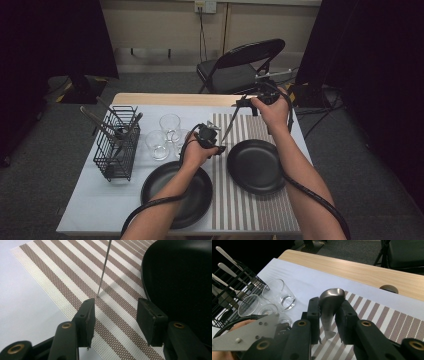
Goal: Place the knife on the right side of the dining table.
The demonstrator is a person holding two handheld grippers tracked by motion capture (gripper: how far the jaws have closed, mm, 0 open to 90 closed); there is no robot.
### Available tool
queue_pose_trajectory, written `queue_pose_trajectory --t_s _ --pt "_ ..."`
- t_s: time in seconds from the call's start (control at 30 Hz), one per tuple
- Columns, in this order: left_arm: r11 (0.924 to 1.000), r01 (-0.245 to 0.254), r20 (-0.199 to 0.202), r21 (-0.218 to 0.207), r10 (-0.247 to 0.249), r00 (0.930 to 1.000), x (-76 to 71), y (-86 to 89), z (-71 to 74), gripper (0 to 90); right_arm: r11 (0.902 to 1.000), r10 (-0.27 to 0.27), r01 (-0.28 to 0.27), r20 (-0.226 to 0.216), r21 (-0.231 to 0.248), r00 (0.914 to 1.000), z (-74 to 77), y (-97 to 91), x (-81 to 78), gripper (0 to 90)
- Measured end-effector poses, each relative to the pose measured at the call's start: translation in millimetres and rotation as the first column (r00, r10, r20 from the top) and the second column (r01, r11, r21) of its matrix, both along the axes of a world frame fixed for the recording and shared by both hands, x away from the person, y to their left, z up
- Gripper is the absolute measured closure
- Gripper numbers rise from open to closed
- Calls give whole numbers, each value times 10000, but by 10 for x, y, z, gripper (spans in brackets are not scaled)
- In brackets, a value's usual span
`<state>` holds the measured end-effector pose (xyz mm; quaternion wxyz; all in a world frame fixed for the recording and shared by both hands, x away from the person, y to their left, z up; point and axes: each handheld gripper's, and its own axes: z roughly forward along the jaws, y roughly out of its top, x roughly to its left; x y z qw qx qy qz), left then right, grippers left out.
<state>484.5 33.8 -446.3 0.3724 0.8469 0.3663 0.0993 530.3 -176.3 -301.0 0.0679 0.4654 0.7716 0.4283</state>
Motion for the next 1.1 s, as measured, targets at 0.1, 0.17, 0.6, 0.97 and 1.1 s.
queue_pose_trajectory --t_s 0.1,0.17,0.6,0.97,1.1 --pt "9997 -36 62 237 35 10000 31 -4 -9 504 10000 -35 35 29 27 10000 -9 -16 -2 745" --pt "9998 -38 73 202 36 10000 45 -15 -21 514 9999 -64 64 14 93 10000 -14 -24 -5 745" --pt "9988 -250 -27 430 252 9997 117 -56 -41 569 9999 -125 125 -72 45 9999 -24 -84 -4 744" --pt "9988 -194 91 451 190 9998 167 -152 16 575 9999 -108 108 -130 -18 9999 -11 -65 -11 744" --pt "9992 -165 213 377 157 9996 190 -190 12 600 9999 -96 95 -110 -66 9999 -8 -58 -11 744"
